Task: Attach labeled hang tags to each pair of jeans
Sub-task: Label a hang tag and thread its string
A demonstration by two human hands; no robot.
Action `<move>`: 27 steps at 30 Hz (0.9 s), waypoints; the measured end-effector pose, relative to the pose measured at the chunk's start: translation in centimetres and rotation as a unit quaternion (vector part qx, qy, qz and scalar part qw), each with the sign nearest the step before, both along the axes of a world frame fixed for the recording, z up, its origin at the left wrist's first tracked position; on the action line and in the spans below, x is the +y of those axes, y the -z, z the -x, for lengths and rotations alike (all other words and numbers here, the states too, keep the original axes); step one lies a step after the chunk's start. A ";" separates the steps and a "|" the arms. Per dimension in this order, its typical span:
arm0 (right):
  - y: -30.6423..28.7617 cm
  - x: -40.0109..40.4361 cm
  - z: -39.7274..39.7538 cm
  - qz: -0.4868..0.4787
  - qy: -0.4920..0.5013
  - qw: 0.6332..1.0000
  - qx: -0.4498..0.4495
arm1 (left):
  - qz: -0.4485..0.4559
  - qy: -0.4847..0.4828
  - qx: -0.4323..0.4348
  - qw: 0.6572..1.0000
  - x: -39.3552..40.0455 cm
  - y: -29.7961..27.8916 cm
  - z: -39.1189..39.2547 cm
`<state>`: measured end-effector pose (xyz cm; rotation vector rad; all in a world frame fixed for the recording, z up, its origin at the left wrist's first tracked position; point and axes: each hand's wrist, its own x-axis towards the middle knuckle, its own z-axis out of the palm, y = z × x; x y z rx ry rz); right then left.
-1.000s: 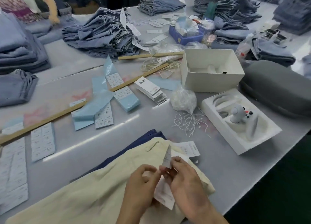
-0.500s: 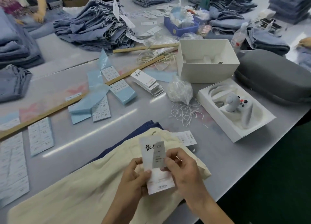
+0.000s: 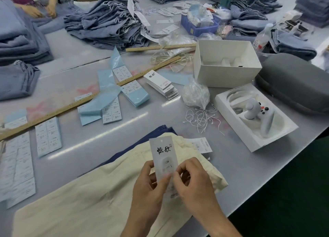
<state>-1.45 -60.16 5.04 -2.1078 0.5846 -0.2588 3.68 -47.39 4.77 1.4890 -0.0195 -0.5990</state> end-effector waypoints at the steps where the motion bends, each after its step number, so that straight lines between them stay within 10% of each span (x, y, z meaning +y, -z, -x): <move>1: 0.1 0.1 0.0 0.001 0.001 1.000 -0.008 | -0.009 -0.012 -0.013 1.000 -0.2 0.0 0.2; 7: 0.0 -0.3 -0.1 -0.070 0.051 0.996 0.019 | 0.041 -0.068 0.020 0.997 0.0 -0.5 0.1; 21: -3.1 -4.0 0.4 -0.186 -0.238 0.946 0.123 | 0.011 -0.093 -0.027 0.995 -0.7 -0.8 -2.6; 27: -0.5 -13.0 -5.8 -0.044 0.001 0.995 -0.093 | -0.021 -0.063 0.001 0.998 -1.0 0.4 -5.0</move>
